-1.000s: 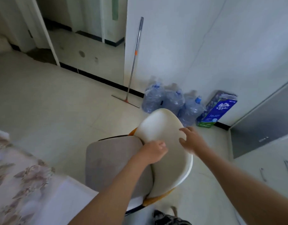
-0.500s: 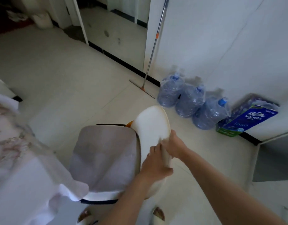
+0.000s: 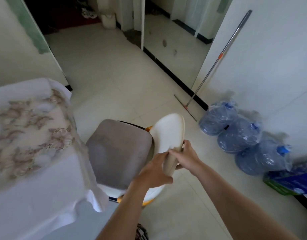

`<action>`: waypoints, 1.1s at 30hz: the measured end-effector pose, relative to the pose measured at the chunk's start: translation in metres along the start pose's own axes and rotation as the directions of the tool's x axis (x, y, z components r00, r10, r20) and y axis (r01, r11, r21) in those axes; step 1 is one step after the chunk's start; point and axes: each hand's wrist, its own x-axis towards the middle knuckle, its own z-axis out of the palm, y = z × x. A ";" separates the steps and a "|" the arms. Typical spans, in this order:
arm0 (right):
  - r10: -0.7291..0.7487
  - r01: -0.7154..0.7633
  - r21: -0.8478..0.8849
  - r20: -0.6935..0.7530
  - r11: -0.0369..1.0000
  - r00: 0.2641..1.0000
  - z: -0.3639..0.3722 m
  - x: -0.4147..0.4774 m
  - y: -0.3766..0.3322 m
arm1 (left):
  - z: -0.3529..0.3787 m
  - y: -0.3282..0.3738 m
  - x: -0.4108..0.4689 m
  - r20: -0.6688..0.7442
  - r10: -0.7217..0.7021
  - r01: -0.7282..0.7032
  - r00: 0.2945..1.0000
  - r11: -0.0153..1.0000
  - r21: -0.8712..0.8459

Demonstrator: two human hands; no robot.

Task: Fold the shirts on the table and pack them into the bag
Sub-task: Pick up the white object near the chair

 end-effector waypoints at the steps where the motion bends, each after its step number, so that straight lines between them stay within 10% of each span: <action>1: -0.007 0.007 -0.010 0.009 1.000 1.000 0.010 0.008 -0.011 | -0.015 -0.007 0.005 -0.011 -0.010 0.010 1.000 1.000 0.003; 11: -0.121 0.171 -0.342 0.163 0.924 0.979 0.081 0.080 -0.113 | -0.139 -0.070 0.026 -0.233 -0.171 0.183 0.957 0.983 0.031; 21: -0.177 0.190 -0.015 0.294 0.982 0.939 0.118 0.123 -0.136 | -0.111 -0.073 0.024 -0.470 -0.435 0.458 0.768 0.886 -0.071; 31: -0.193 0.354 -0.162 0.600 0.921 0.776 0.106 0.145 -0.157 | -0.133 -0.059 0.036 -0.158 -0.609 0.546 0.777 0.778 -0.311; 33: -0.231 0.434 -0.184 0.633 0.882 0.739 0.102 0.147 -0.165 | -0.162 -0.047 0.057 -0.277 -0.585 0.522 0.763 0.809 -0.269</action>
